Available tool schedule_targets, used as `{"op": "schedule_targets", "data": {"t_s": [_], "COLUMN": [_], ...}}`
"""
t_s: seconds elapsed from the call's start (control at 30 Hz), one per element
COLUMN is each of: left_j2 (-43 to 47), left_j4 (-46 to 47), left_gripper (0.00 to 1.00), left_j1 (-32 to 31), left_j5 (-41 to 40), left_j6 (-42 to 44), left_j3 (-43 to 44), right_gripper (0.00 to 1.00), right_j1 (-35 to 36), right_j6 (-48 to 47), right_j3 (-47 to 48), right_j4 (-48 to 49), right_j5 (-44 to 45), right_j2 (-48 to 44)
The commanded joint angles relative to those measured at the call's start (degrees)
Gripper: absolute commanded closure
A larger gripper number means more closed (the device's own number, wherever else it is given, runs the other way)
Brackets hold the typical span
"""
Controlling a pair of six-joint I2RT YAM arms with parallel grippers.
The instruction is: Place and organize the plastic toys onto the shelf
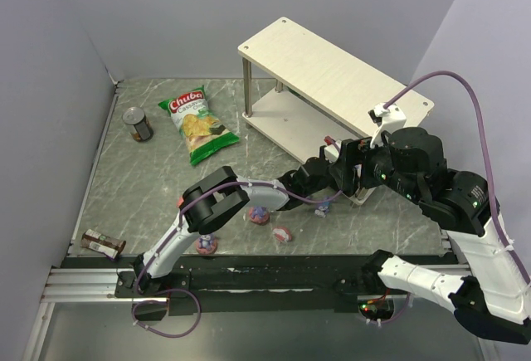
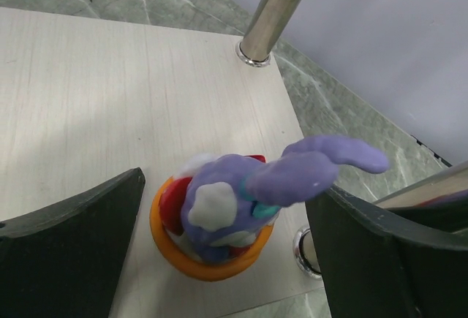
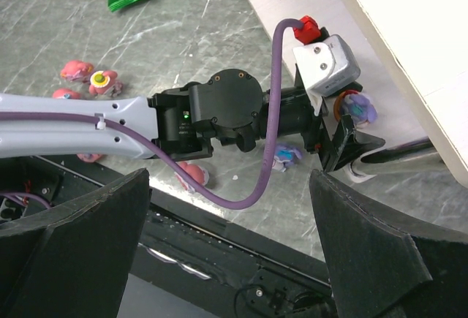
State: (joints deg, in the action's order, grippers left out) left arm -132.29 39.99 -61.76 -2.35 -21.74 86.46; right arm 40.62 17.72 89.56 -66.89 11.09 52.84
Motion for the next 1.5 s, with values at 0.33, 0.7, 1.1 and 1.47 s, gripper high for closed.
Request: {"op": "schedule_targets", "data": {"t_s": [0.33, 0.7, 1.1, 1.47], "left_j2": [11.34, 25.75, 52.64, 69.09], "left_j4": [-3.6, -12.47, -24.93, -34.62], "left_gripper": [0.04, 0.04, 0.04, 0.04], "left_j1": [-0.29, 0.67, 7.61, 14.03], "left_j5": [-3.54, -4.59, -15.65, -24.63], "left_j6": [2.4, 0.38, -6.29, -12.63], "left_j3": [-10.51, -19.63, -41.44, -49.8], "right_gripper": [0.03, 0.02, 0.04, 0.11], "right_j1": [0.07, 0.16, 0.16, 5.68], "right_j6": [2.59, 3.56, -2.15, -9.7], "right_j3": [-0.17, -5.26, -17.31, -21.97], "right_j4": [1.06, 2.73, 17.23, 26.46], "right_j5": [0.42, -1.51, -10.82, -19.26], "right_j2": [-0.02, -0.54, 3.76, 18.68]}}
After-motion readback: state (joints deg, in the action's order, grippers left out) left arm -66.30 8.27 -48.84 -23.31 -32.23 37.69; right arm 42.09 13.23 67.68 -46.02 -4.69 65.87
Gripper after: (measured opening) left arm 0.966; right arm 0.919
